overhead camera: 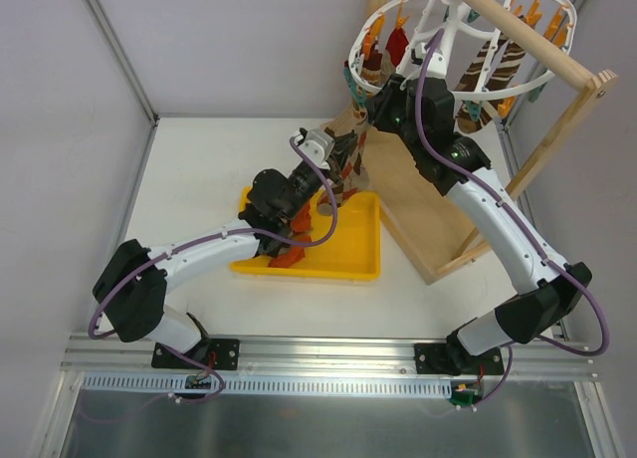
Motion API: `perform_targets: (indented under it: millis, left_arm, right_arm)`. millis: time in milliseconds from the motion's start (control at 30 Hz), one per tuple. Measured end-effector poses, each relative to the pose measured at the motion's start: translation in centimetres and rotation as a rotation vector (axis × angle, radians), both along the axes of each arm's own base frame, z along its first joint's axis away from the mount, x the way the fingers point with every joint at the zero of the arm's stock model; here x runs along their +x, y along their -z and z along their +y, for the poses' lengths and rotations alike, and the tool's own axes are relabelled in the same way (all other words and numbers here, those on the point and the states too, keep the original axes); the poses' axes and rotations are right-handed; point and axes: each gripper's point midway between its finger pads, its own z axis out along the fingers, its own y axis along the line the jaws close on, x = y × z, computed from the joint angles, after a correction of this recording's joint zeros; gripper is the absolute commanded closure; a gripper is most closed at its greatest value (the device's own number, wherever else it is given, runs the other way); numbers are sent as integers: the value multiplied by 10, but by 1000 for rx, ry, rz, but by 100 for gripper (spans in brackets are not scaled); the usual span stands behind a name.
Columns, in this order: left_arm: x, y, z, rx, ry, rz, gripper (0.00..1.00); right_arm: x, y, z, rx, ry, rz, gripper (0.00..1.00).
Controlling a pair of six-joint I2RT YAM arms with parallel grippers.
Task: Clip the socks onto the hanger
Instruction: Clamp the sock onto the hanger.
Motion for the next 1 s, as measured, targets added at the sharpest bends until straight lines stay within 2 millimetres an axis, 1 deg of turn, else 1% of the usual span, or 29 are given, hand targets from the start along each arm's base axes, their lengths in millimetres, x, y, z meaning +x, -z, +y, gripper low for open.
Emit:
perform_targets:
  millis: [333, 667, 1000]
  left_arm:
    - [-6, 1, -6, 10, 12, -9, 100]
    - [-2, 13, -11, 28, 14, 4, 100]
    - [0, 14, -10, 33, 1, 0, 100]
  right_arm:
    - [0, 0, -1, -2, 6, 1, 99]
    - [1, 0, -1, -2, 8, 1, 99]
    - [0, 1, -1, -5, 8, 3, 99]
